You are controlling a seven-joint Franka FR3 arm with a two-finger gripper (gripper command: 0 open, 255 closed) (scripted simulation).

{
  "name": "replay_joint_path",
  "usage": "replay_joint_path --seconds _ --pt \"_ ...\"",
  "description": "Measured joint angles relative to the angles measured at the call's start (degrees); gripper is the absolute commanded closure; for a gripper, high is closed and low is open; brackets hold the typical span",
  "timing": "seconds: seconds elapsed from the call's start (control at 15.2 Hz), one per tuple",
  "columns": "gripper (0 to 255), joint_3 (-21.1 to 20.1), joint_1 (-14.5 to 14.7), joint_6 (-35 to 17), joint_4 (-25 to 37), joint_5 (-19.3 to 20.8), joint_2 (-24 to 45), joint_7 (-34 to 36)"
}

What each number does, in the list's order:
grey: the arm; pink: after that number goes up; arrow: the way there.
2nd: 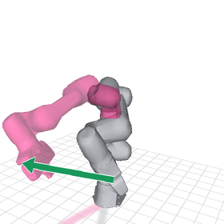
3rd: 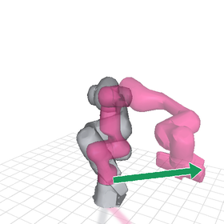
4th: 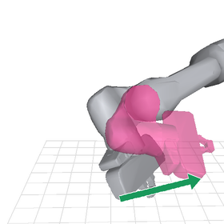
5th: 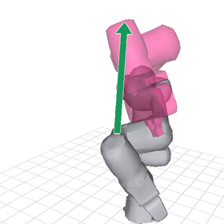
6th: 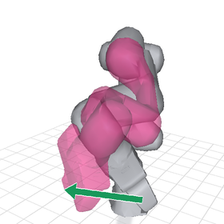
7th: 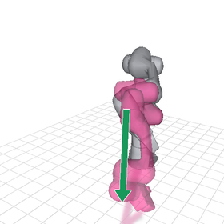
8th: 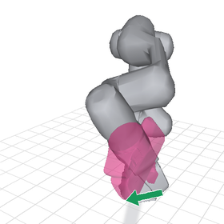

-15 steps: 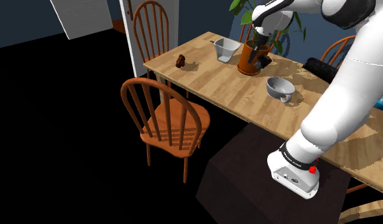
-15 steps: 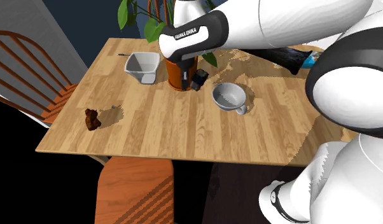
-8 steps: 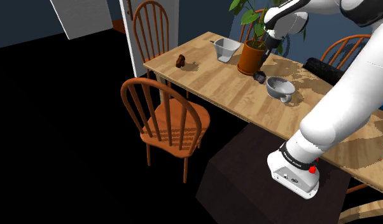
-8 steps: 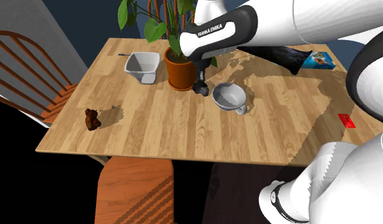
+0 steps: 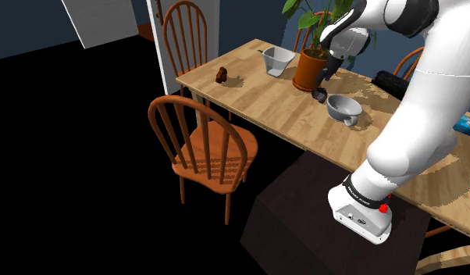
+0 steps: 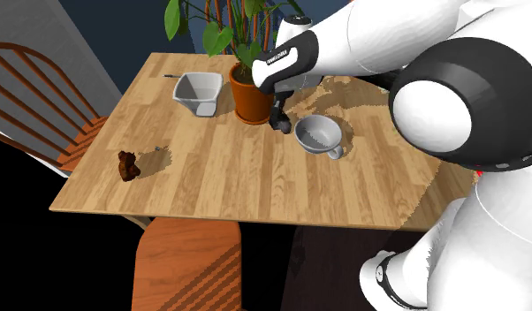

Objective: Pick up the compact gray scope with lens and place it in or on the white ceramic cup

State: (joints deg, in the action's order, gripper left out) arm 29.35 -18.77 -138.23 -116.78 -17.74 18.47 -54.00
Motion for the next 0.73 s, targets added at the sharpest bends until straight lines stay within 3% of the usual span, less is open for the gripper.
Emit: replay_joint_path --seconds 0.33,0.73 --pt "0 1.0 -2.2 -7.0 1.4 -5.5 6.4 7.6" --pt "0 -2.2 -5.6 -19.5 2.6 -8.0 10.5 7.0"
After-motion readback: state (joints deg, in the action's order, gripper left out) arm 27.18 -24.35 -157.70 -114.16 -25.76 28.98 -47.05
